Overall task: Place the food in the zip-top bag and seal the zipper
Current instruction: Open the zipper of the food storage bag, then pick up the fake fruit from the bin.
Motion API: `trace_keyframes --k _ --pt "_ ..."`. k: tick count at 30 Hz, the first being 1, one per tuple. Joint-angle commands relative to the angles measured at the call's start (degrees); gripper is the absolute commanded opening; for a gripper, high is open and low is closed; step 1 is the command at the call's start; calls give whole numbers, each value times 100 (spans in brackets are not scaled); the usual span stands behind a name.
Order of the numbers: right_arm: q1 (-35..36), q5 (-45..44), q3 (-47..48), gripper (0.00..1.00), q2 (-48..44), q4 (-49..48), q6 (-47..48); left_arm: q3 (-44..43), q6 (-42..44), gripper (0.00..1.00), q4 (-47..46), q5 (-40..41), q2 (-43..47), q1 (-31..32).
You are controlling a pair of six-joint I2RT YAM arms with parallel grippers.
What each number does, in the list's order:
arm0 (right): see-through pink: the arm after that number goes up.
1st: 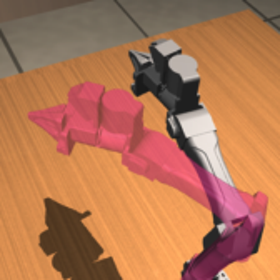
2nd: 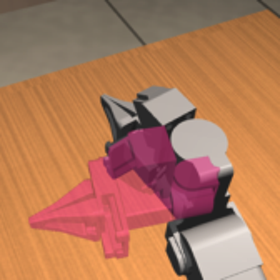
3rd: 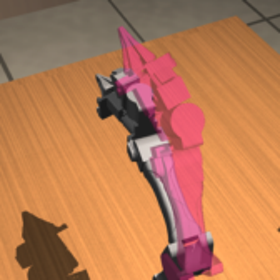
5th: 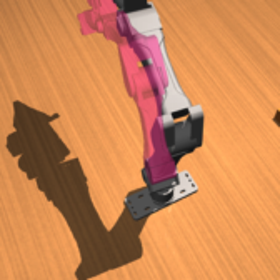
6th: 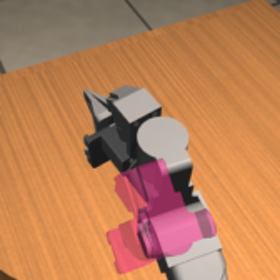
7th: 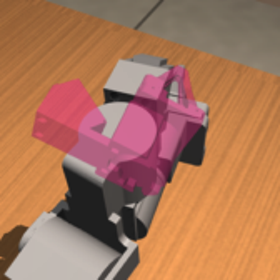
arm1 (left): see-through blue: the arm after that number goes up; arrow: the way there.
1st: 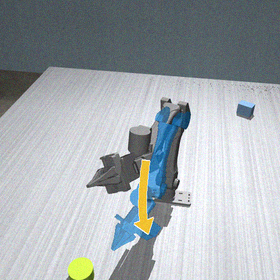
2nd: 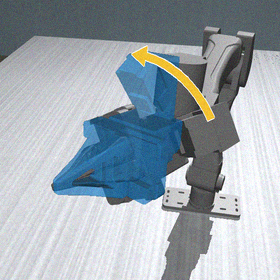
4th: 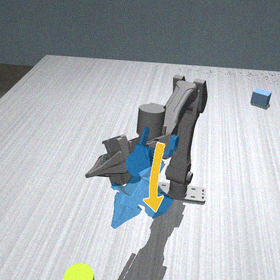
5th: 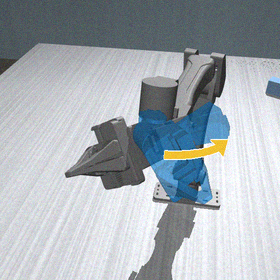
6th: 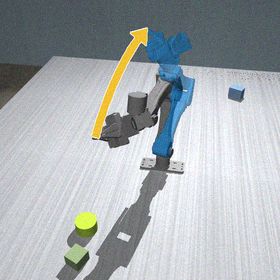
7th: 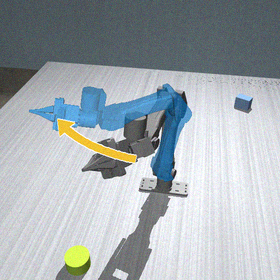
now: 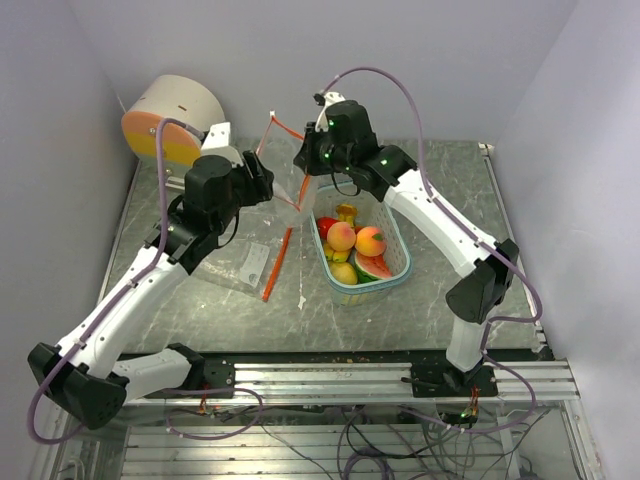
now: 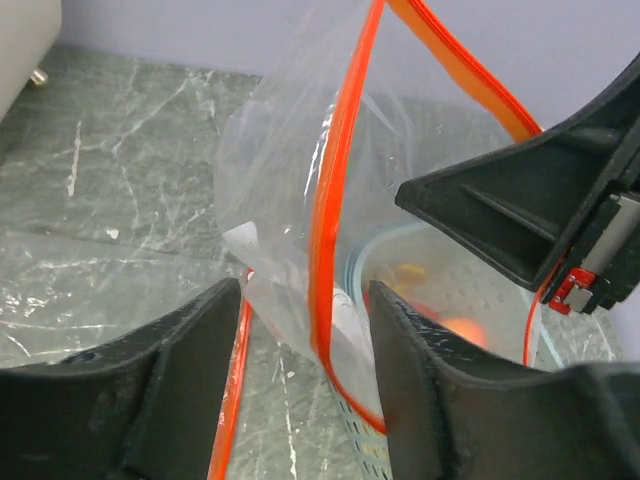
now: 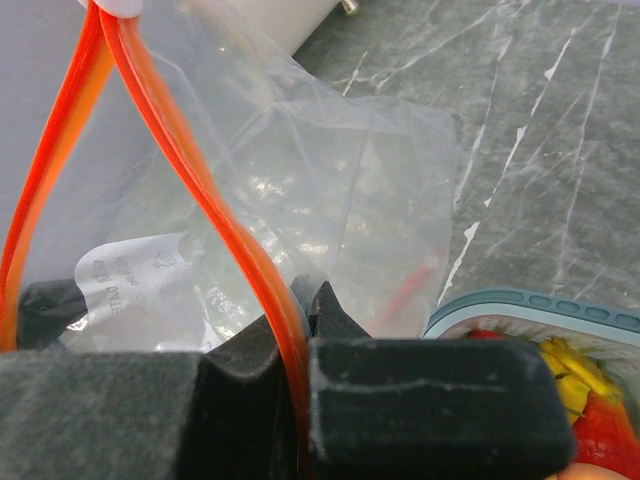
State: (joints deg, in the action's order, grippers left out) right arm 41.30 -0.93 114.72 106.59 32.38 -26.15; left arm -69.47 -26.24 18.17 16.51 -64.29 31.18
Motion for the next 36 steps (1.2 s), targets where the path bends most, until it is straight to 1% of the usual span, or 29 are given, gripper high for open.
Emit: trace_keyframes --k 1,3,4,5,6,8,10,12,13,15,16,17,19,20,22,23,24,25,29,32,34,36 --pt "-1 338 -204 0 -326 -378 62 193 -441 59 -410 70 -85 -73" --pt "8 417 -367 0 -415 -483 58 263 -505 52 -564 34 -111 -120" --pt "10 428 -464 0 -471 -542 46 248 -519 40 -591 28 -136 -144" --pt "5 404 -515 0 -509 -563 33 204 -503 20 -561 49 -174 -180" --pt "2 322 -572 0 -531 -544 5 116 -467 9 -440 149 -217 -215" --pt "-5 -12 -613 0 -545 -407 -42 -199 -290 7 34 527 -328 -306" --pt "-27 -579 -606 0 -531 -115 -151 -591 110 7 697 1019 -411 -415" --pt "-53 -958 -555 0 -466 189 -163 -902 592 7 1010 1402 -421 -498" --pt "-60 -1006 -529 0 -434 290 -134 -1015 842 7 1037 1478 -395 -525" --pt "-66 -838 -508 0 -388 311 -13 -1078 1174 7 989 1446 -315 -542" --pt "-68 -677 -503 2 -380 245 23 -1085 1234 7 965 1384 -293 -543" --pt "-68 -379 -511 7 -376 137 76 -1079 1238 7 955 1280 -285 -543" --pt "-59 232 -461 21 -332 -77 249 -998 1153 7 946 1066 -293 -543" --pt "-59 539 -392 32 -304 -160 355 -924 1114 7 933 979 -290 -543" --pt "-61 1042 -233 61 -271 -246 520 -774 1028 7 949 914 -273 -543" --pt "-55 1167 -167 77 -302 -279 561 -692 1023 7 970 912 -258 -543" --pt "-59 1217 -189 97 -379 -324 608 -604 1059 7 985 961 -233 -543" --pt "-60 1225 -257 100 -505 -406 650 -497 1086 7 993 1049 -206 -543" --pt "-67 1163 -759 100 -1112 -793 797 -172 1154 7 1145 1445 -171 -543" --pt "-161 961 -937 100 -1280 -361 640 -109 1128 7 1243 1438 -161 -543" --pt "-335 1361 -1382 100 -1479 -385 444 -112 1099 7 1372 1504 -196 -543" --pt "-442 2169 -1880 100 -1794 -1014 315 -75 1106 7 1430 1488 -250 -548"
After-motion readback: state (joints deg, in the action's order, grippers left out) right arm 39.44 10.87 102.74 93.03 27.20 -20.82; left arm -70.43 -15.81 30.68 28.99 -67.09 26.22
